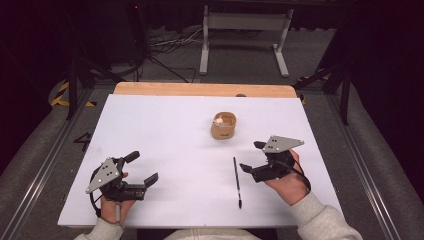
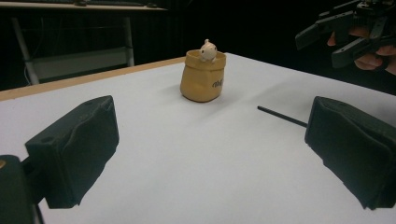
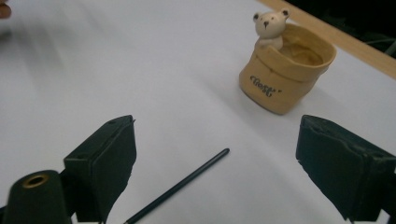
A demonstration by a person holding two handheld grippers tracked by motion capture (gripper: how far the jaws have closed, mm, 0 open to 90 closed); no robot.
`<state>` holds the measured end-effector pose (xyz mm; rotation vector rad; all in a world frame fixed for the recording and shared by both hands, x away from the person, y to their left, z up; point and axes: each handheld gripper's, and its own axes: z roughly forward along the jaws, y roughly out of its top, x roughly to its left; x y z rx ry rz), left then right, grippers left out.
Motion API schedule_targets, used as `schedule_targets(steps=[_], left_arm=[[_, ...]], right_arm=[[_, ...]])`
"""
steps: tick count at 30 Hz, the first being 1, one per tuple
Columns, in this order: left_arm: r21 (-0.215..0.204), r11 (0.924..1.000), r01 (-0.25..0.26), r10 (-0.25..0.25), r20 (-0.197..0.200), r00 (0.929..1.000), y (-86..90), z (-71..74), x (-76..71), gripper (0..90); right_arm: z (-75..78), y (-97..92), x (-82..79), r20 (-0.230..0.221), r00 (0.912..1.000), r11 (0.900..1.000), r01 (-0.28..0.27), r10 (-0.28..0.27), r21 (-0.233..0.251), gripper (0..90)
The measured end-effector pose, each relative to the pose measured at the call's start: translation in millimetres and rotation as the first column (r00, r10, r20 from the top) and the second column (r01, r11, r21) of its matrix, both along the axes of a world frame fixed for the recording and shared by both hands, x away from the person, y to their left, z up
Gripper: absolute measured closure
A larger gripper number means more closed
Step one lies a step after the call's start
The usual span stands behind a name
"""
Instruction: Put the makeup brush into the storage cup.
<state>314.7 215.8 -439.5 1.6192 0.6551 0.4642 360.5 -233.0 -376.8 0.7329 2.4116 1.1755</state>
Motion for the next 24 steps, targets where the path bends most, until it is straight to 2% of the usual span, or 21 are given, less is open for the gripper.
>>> schedule_targets(steps=[4, 8, 12, 14, 15, 21, 24], left_arm=[[0.005, 1.0000, 0.000, 0.000, -0.004, 1.0000, -0.3, -0.9, 1.1, 3.6], [0.003, 1.0000, -0.001, 0.001, -0.007, 1.0000, 0.7, -0.8, 1.1, 3.7], [0.000, 1.0000, -0.004, 0.004, -0.010, 0.9999, 0.5, -1.0, 1.4, 3.8], [0.010, 0.9999, 0.006, -0.006, -0.016, 0.9999, -0.1, -1.2, 2.0, 3.8], [0.010, 0.9999, 0.006, -0.006, -0.016, 0.9999, -0.1, -1.2, 2.0, 3.8], [0.008, 1.0000, 0.004, -0.004, -0.020, 0.9998, 0.2, -1.7, 2.6, 3.8], [0.001, 1.0000, 0.002, -0.002, -0.019, 0.9998, 0.2, -1.0, 1.8, 4.1]], right_arm=[[4.2, 7.0, 8.1, -0.076, 0.9971, 0.9982, -0.001, -0.004, -0.059, 9.8], [10.4, 14.7, 12.6, -0.116, 0.9932, 0.9924, -0.003, -0.011, -0.123, 9.6], [17.9, 22.2, 17.6, -0.154, 0.9877, 0.9814, -0.007, -0.023, -0.192, 9.4], [21.7, 26.0, 20.7, -0.179, 0.9835, 0.9718, -0.016, -0.027, -0.235, 9.5], [21.7, 26.0, 20.7, -0.179, 0.9835, 0.9718, -0.016, -0.027, -0.235, 9.5], [26.3, 34.4, 29.1, -0.238, 0.9706, 0.9463, -0.043, -0.036, -0.320, 10.0], [28.1, 36.5, 32.2, -0.261, 0.9645, 0.9422, -0.053, -0.038, -0.331, 10.6]])
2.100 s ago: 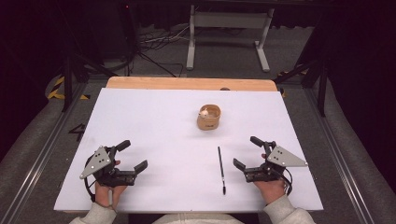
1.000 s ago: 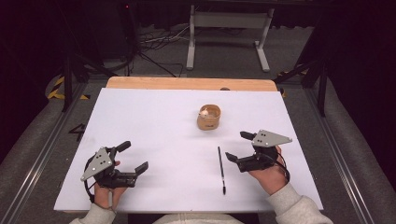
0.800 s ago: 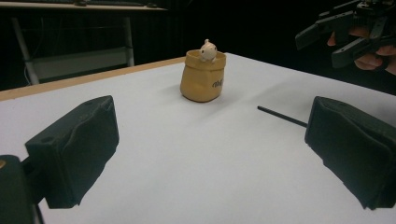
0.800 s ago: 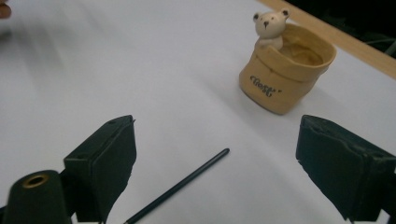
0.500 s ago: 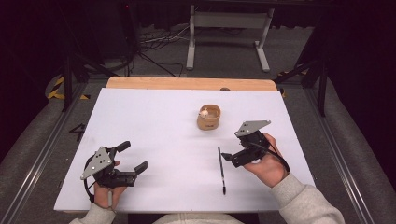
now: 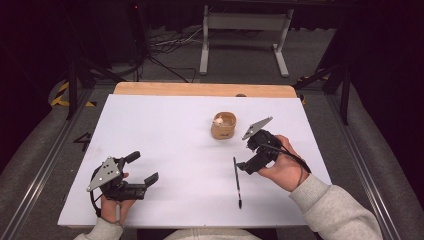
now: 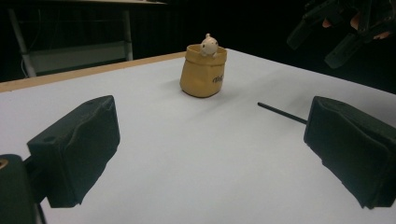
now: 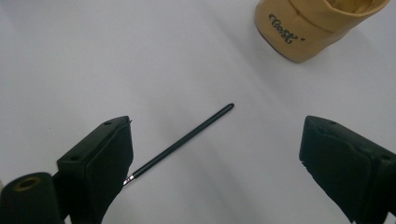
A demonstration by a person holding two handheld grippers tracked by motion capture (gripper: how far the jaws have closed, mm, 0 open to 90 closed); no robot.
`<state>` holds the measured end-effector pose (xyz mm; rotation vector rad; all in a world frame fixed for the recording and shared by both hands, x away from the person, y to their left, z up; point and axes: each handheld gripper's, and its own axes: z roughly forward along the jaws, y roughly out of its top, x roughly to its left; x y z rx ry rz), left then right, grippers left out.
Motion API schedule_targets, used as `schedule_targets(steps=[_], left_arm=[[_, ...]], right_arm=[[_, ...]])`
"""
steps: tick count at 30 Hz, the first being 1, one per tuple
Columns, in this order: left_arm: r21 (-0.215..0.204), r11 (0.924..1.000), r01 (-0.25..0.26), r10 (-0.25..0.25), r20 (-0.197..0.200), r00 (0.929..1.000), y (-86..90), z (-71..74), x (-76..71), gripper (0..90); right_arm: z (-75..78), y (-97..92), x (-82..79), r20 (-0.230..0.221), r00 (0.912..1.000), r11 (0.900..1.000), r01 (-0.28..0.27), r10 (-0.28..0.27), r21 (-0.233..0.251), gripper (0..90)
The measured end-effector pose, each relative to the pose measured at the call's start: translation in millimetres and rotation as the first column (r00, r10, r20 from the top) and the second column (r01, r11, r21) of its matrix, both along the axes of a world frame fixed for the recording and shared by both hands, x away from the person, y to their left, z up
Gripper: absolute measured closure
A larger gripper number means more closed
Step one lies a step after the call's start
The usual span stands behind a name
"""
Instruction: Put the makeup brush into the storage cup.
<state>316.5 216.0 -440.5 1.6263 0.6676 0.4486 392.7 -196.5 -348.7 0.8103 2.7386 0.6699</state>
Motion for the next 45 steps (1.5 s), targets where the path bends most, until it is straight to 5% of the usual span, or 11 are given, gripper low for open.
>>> schedule_targets(steps=[5, 18, 45], left_arm=[[-0.002, 1.0000, 0.003, -0.003, -0.005, 1.0000, 0.2, 0.1, 0.0, 4.2], [-0.015, 0.9999, -0.001, 0.001, -0.005, 1.0000, 1.0, 0.1, 0.8, 4.4], [-0.012, 0.9999, 0.005, -0.006, -0.021, 0.9998, -1.0, -0.2, 2.7, 5.5]], right_arm=[[3.3, 3.7, 5.1, -0.058, 0.9983, 0.9996, 0.005, -0.007, -0.028, 11.8], [2.7, 10.1, 13.7, -0.107, 0.9943, 0.9974, -0.006, -0.002, -0.072, 12.7], [-48.4, 23.4, 19.6, -0.184, 0.9827, 0.9935, -0.004, -0.017, -0.114, 14.2]])
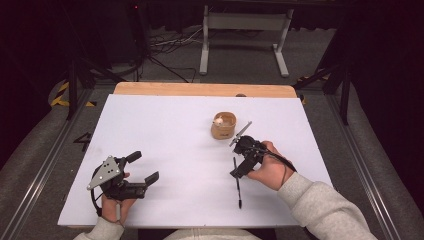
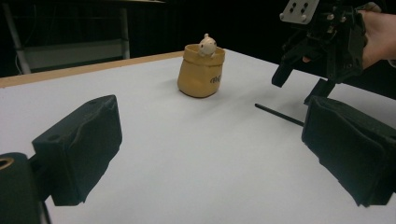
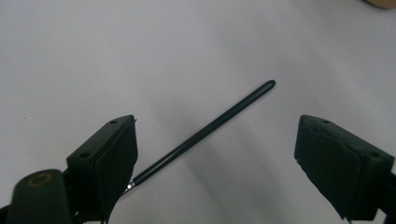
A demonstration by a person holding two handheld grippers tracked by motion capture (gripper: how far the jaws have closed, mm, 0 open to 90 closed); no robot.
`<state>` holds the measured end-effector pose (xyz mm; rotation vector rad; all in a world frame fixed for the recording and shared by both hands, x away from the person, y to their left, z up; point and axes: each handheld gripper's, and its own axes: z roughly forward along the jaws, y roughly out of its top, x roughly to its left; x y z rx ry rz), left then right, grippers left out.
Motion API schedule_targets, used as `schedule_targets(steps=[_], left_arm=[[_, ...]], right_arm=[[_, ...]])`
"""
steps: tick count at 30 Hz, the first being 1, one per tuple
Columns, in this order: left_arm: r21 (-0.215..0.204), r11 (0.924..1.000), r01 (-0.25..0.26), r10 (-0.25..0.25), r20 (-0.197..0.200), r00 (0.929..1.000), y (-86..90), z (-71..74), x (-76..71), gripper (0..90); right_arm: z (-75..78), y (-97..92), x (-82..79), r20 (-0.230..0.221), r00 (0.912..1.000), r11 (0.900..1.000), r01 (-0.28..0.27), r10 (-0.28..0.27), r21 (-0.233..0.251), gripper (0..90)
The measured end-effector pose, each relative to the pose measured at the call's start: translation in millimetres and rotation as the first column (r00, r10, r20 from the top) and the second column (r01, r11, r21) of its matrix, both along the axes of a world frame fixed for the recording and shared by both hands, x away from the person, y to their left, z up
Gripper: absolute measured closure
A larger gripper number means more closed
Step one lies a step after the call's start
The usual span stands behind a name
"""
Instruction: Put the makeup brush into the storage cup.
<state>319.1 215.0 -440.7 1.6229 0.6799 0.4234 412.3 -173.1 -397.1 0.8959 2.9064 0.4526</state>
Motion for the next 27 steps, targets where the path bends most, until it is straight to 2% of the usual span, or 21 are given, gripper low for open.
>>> schedule_targets(steps=[6, 12, 18, 27], left_arm=[[0.003, 1.0000, 0.003, -0.003, 0.001, 1.0000, -0.2, -0.2, 0.7, 5.9], [0.004, 1.0000, 0.002, -0.002, -0.004, 1.0000, -0.5, -0.4, 0.6, 6.1], [0.002, 1.0000, -0.004, 0.004, -0.008, 1.0000, -0.9, -0.8, 0.6, 6.4], [0.015, 0.9999, -0.009, 0.009, -0.011, 0.9999, -1.0, -1.0, 0.9, 7.0]], right_arm=[[-11.3, 2.8, -1.1, -0.027, 0.9996, 0.9999, -0.002, 0.001, -0.015, 15.0], [-16.1, 4.5, -2.2, -0.038, 0.9993, 0.9995, -0.004, 0.003, -0.032, 15.5], [-20.6, 5.3, -1.9, -0.037, 0.9993, 0.9983, 0.004, -0.007, -0.059, 16.4], [-24.6, 8.0, -2.7, -0.037, 0.9992, 0.9976, 0.016, -0.019, -0.067, 20.7]])
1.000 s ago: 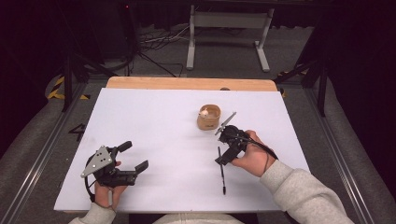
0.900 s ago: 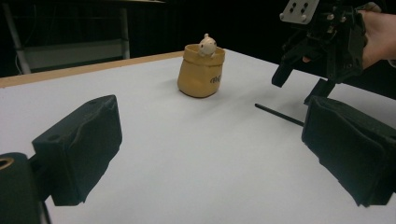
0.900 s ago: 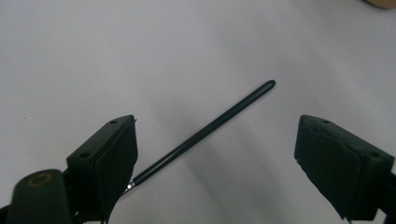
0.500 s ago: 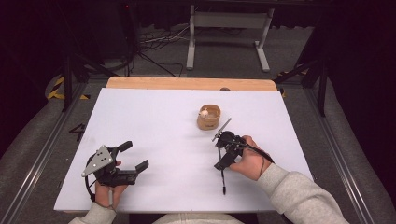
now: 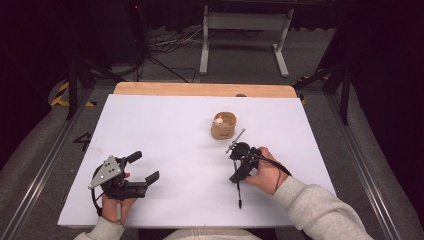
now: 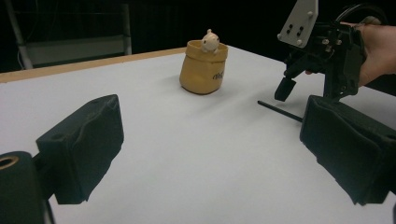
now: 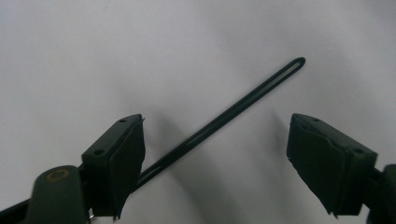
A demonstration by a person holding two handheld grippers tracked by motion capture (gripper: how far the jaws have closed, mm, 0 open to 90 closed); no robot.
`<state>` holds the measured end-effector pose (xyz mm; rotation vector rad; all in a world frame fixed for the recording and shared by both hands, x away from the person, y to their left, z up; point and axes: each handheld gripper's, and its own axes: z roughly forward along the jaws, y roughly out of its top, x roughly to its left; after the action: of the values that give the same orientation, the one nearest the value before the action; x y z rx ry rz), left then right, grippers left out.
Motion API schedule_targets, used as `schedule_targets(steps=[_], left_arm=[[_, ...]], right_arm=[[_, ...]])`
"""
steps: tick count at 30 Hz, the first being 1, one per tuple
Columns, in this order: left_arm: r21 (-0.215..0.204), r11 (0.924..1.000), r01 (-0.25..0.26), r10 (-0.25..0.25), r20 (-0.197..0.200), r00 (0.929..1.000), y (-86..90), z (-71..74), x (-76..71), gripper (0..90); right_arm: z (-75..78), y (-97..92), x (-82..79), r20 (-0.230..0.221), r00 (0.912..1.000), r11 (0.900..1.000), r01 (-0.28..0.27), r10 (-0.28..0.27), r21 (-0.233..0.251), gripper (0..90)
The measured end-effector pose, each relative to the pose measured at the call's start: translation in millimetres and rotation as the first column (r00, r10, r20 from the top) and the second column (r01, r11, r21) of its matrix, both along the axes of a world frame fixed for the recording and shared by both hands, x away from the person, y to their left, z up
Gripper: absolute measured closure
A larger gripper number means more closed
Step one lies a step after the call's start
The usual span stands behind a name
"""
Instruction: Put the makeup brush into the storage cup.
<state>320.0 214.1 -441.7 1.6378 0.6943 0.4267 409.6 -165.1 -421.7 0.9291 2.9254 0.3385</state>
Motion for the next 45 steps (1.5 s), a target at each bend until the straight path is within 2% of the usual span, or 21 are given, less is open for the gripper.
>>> schedule_targets(steps=[5, 7, 10, 24, 45], left_arm=[[-0.005, 1.0000, 0.004, -0.004, -0.002, 1.0000, -0.1, -0.1, -0.7, 8.0], [-0.002, 1.0000, 0.007, -0.007, 0.001, 1.0000, -0.2, -0.2, -0.5, 8.9], [0.001, 0.9999, 0.013, -0.013, 0.003, 0.9999, -0.5, 0.0, -0.6, 9.6], [0.004, 0.9998, 0.020, -0.020, 0.000, 0.9998, -0.9, 0.2, -0.9, 10.1], [0.000, 0.9998, 0.020, -0.020, -0.008, 0.9998, -0.4, 0.4, -1.1, 10.4]], right_arm=[[-2.6, 2.3, -1.8, 0.008, 0.9999, 0.9997, 0.011, -0.011, -0.024, 26.0], [-4.5, 3.6, -3.2, 0.004, 0.9998, 0.9997, 0.018, -0.018, -0.017, 26.7], [-4.9, 6.5, -5.7, 0.024, 0.9996, 0.9991, 0.014, -0.013, -0.041, 28.7], [-3.2, 8.0, -8.9, 0.025, 0.9995, 0.9989, 0.020, -0.019, -0.042, 38.2], [1.2, 8.6, -6.8, -0.004, 0.9997, 0.9970, 0.024, -0.024, -0.074, 75.1]])
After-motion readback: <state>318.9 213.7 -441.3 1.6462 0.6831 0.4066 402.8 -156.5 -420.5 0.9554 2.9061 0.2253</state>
